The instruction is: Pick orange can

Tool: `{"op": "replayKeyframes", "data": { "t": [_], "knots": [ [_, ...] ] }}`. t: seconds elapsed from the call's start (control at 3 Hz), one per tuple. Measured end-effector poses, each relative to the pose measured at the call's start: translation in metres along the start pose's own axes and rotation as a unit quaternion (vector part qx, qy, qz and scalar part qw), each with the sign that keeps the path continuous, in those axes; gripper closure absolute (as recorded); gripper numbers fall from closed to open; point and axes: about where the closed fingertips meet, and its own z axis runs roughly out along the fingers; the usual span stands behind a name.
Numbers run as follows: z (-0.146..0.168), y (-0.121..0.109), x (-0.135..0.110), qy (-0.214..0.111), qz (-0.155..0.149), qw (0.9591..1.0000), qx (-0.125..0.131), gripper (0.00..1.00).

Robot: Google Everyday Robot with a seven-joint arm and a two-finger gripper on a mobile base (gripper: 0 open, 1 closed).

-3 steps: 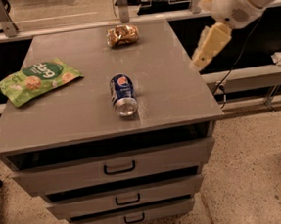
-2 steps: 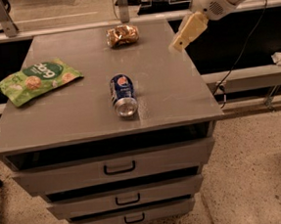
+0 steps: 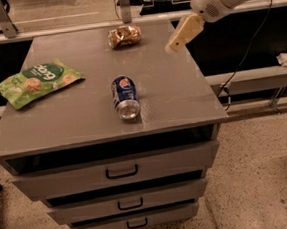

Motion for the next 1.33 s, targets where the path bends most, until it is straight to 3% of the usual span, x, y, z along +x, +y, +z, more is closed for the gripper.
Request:
{"op": "replayKeyframes", "data": {
  "t": [0.67, 1.33],
  "knots": [
    [0.106, -0.026, -0.007, -0.077, 0.076, 0.9941, 0.011, 0.00],
    [0.202, -0.073, -0.027, -0.151, 0.127, 0.9803, 0.006, 0.00]
  ]
}}
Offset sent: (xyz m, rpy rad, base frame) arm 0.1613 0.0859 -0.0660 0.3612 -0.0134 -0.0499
